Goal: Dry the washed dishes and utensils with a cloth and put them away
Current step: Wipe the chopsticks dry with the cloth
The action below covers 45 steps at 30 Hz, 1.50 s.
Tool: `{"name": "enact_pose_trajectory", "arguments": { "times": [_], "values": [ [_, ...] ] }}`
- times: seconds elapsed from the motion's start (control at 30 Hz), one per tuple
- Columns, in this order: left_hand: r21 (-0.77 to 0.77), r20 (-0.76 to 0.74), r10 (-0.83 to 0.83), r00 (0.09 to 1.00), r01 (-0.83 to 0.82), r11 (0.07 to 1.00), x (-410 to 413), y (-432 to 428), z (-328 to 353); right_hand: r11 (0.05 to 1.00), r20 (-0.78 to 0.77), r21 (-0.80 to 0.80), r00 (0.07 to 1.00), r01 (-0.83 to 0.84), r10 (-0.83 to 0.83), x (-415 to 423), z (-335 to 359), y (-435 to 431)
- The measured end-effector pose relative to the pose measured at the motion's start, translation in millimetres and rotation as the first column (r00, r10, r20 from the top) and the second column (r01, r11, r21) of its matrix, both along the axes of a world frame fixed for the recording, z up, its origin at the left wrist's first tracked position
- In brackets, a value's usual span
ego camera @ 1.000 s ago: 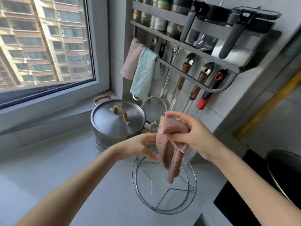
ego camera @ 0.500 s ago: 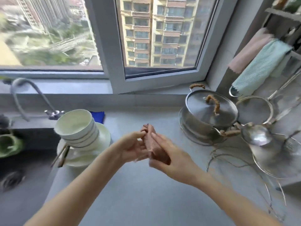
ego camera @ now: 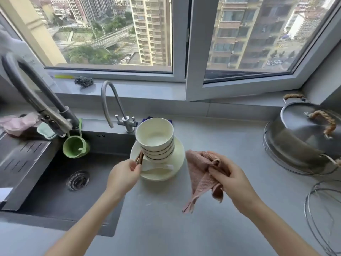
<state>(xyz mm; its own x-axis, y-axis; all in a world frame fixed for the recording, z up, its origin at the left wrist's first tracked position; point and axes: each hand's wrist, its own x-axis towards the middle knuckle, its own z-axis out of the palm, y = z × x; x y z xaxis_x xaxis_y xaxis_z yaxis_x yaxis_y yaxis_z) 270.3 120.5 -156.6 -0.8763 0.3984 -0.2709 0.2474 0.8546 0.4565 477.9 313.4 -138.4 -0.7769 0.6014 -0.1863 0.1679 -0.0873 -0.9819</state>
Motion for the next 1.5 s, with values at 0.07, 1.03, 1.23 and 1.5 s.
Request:
{"name": "enact_pose_trajectory", "arguments": {
  "times": [0.07, 1.03, 1.23, 1.5],
  "values": [
    [0.004, -0.076, 0.058, 0.995, -0.058, 0.998, -20.4, -10.6, -24.6, 0.999, 0.013, -0.007, 0.999, 0.047, -0.047, -2.9, -5.2, -3.9],
    [-0.009, 0.152, 0.052, 0.987, -0.051, 0.999, -52.0, -17.8, -39.7, 0.989, -0.090, -0.045, 0.985, 0.144, -0.147, -39.4, 8.6, -102.4],
    [0.373, 0.606, 0.186, 0.773, -0.484, 0.792, -46.8, -91.8, 2.8, 0.990, -0.208, -0.143, 0.978, -0.014, -0.016, -86.4, 10.2, -158.4],
    [0.455, 0.499, 0.035, 0.866, -0.296, 0.840, -60.6, -164.6, 25.6, 0.971, -0.246, -0.091, 0.950, -0.221, 0.193, -180.6, -4.7, -246.1]
  ]
}}
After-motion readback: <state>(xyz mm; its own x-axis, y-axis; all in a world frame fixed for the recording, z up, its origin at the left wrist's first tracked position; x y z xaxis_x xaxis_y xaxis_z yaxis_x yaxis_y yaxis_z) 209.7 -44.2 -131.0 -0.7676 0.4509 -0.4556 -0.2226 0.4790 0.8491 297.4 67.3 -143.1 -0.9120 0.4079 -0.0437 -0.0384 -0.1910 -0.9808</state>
